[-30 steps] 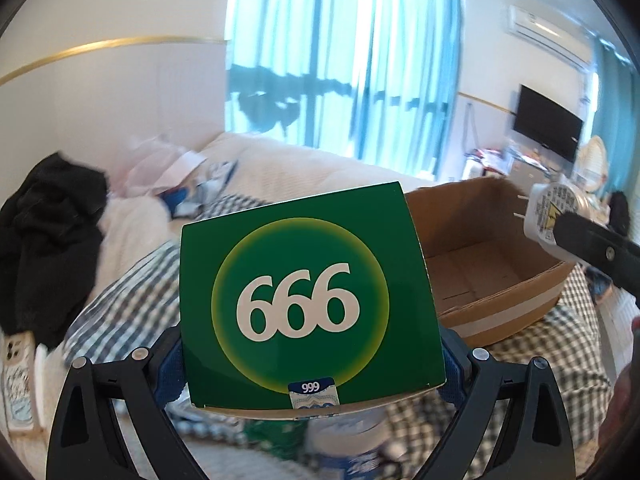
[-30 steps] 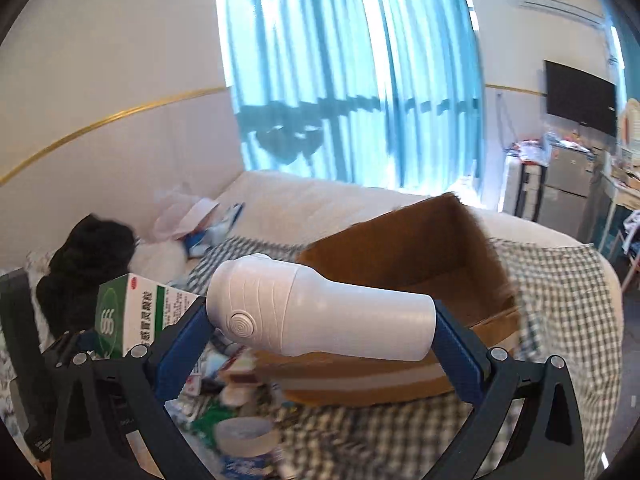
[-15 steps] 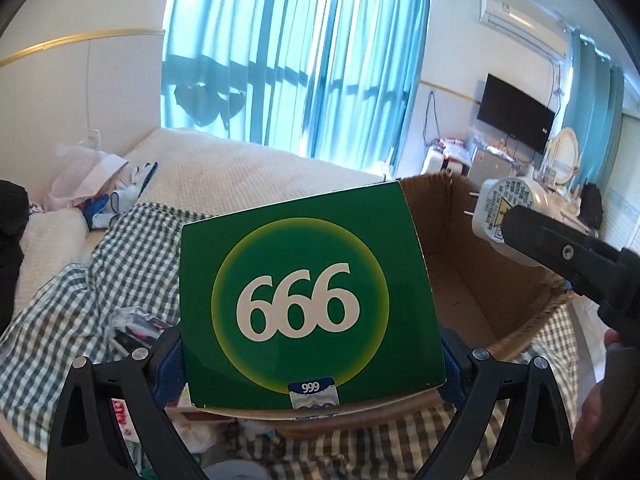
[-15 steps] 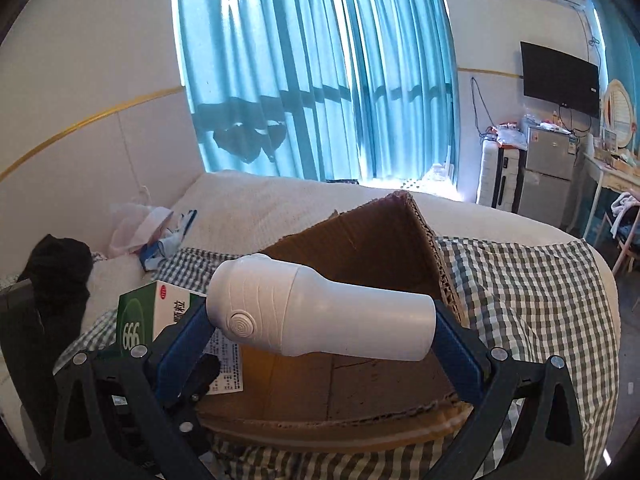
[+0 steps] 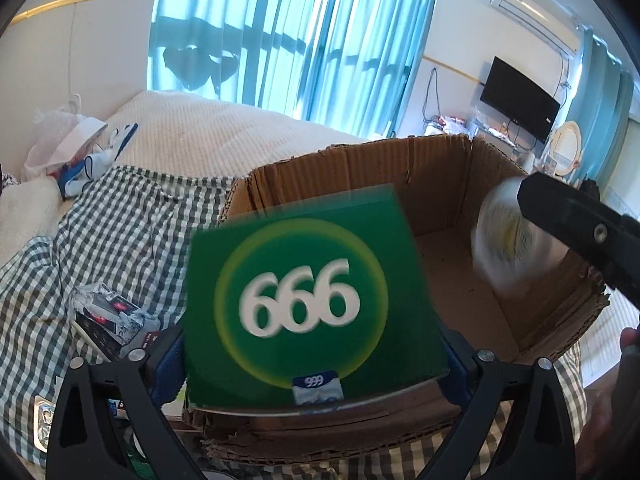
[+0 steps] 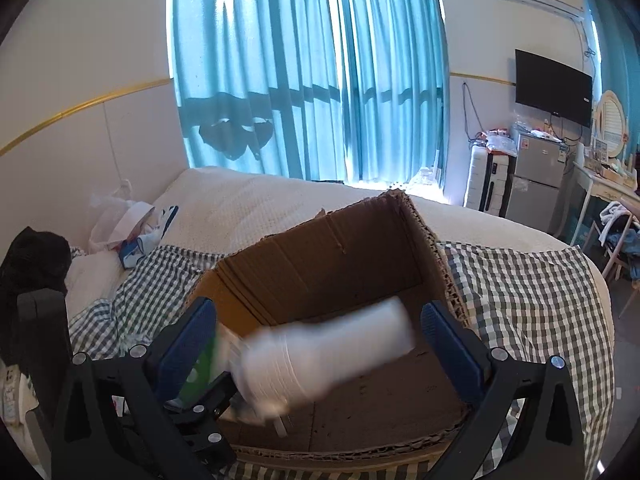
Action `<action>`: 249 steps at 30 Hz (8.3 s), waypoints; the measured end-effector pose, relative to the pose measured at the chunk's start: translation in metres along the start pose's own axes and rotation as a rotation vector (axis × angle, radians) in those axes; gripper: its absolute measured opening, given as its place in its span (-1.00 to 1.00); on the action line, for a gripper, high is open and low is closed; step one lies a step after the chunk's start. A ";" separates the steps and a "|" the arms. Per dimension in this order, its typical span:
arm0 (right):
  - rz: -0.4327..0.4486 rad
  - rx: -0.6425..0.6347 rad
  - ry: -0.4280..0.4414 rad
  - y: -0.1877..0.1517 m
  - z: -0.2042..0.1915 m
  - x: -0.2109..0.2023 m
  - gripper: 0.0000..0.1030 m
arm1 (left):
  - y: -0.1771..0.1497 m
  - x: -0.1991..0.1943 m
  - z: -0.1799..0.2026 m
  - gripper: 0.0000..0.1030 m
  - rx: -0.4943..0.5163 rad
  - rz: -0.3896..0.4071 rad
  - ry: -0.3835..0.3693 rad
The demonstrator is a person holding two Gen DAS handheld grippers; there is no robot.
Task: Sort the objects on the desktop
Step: 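Carry both items over the cardboard box and open both tools to drop them, then move both open tools back to the pile of items, then grasp the red-and-white sachet with the left tool while the right tool grasps the beige tape roll, then carry the sachet and tape roll into the cardboard box and release both, then move both open tools back to the pile of items, then grasp the blue-labelled dental floss jar with the right tool while the left tool grasps the silver blister pack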
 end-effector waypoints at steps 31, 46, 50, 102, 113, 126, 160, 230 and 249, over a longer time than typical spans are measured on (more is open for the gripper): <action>-0.090 -0.077 0.139 -0.138 -0.097 -0.062 0.99 | -0.083 -0.117 -0.123 1.00 -0.046 0.099 0.151; -0.174 -0.107 0.114 -0.165 -0.131 -0.022 0.99 | -0.138 -0.093 -0.191 1.00 -0.108 -0.028 0.205; -0.201 -0.129 0.122 -0.172 -0.132 -0.007 0.99 | -0.134 -0.066 -0.186 1.00 -0.069 -0.084 0.217; -0.336 -0.247 0.197 -0.182 -0.160 0.055 0.67 | -0.114 0.008 -0.202 -0.19 -0.057 -0.150 0.204; -0.256 -0.212 0.211 -0.169 -0.148 0.025 0.67 | -0.114 -0.036 -0.203 -0.20 -0.135 -0.018 0.162; -0.145 -0.200 0.232 -0.151 -0.140 -0.024 0.67 | -0.124 -0.081 -0.177 -0.19 -0.096 0.103 0.199; 0.011 -0.036 0.172 -0.019 -0.023 -0.019 0.67 | -0.026 -0.093 -0.062 -0.19 0.030 0.230 0.036; -0.030 -0.082 0.087 -0.133 -0.098 -0.060 0.99 | -0.119 -0.121 -0.194 0.96 -0.094 0.011 0.172; -0.403 -0.223 0.185 -0.214 -0.156 0.061 0.88 | -0.141 -0.008 -0.231 0.96 -0.115 -0.208 0.281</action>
Point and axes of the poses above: each gripper's, at about its wrist camera, not at the fingertips, and x roughly the way its jaws point, z to its right, y to its top, the point moved 2 cm from there along x, roughly the way its jaws point, and after that the axes turned 12 degrees about -z, right-handed, at the moved point
